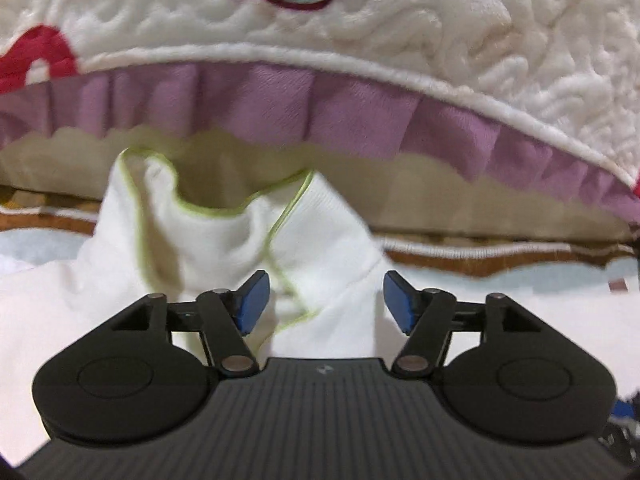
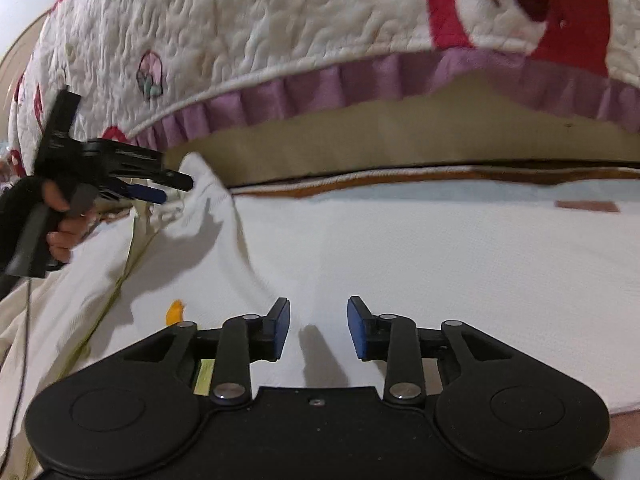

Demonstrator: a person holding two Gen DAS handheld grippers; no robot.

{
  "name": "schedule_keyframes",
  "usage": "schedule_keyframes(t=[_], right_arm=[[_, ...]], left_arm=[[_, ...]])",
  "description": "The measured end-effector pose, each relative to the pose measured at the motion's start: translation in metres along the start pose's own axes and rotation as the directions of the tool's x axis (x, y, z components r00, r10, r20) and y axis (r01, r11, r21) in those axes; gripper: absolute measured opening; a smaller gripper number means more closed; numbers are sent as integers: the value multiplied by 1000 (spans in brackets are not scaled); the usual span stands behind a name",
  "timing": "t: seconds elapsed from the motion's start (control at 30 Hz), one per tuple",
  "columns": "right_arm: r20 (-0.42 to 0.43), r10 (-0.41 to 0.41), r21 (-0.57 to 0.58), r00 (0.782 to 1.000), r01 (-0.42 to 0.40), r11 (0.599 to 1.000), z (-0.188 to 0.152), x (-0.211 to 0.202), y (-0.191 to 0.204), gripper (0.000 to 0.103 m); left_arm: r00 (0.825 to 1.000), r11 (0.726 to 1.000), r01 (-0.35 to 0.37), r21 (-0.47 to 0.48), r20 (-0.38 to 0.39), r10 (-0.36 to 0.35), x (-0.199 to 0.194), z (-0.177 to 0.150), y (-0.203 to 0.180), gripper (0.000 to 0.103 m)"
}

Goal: Fold clothes

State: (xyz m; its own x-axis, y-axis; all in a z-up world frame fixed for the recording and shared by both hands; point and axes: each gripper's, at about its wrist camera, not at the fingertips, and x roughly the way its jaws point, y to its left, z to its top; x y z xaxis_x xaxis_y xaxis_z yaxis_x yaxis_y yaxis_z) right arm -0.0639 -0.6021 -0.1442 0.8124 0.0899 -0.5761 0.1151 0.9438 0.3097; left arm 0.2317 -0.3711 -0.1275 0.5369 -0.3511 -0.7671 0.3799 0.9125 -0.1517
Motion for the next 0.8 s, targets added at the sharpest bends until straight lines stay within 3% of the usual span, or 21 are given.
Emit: schedule_keyframes(t=[0.17, 0.23, 0.27, 0.3, 0.43, 0.53, 0.67, 0.8], right_arm=[[36, -2, 87, 999, -1, 996, 7, -6, -26, 41], [28, -2, 107, 1000, -1, 994, 7, -6, -32, 41], [25, -6, 104, 1000, 3, 995, 7, -6, -33, 41], [21, -10, 102, 1000, 8, 995, 6, -5, -34, 41], [-1, -9, 107, 1000, 9, 994, 4, -3, -35, 41], [-8, -18, 87, 1000, 18, 996, 4, -3, -32, 41], [-29, -36, 67, 999, 38, 997, 3, 1, -29, 41], [-42, -48, 67, 998, 51, 996, 1, 3, -29, 42]], left_arm=[[995, 995, -100, 7, -17, 100, 33, 10, -12, 72], [994, 994, -107, -8, 11, 107, 39, 7, -11, 65], [995, 996, -91, -24, 37, 92, 39, 4, -8, 43], [996, 996, -80, -29, 41, 81, 38, 2, -6, 6], [989, 996, -82, -33, 120, 85, 14, -8, 2, 4], [986, 993, -96, -75, 128, 105, -2, -14, 20, 5], [989, 985, -137, -104, 37, 141, 1, -27, 37, 5], [983, 981, -180, -65, 31, 182, 6, -35, 34, 12]])
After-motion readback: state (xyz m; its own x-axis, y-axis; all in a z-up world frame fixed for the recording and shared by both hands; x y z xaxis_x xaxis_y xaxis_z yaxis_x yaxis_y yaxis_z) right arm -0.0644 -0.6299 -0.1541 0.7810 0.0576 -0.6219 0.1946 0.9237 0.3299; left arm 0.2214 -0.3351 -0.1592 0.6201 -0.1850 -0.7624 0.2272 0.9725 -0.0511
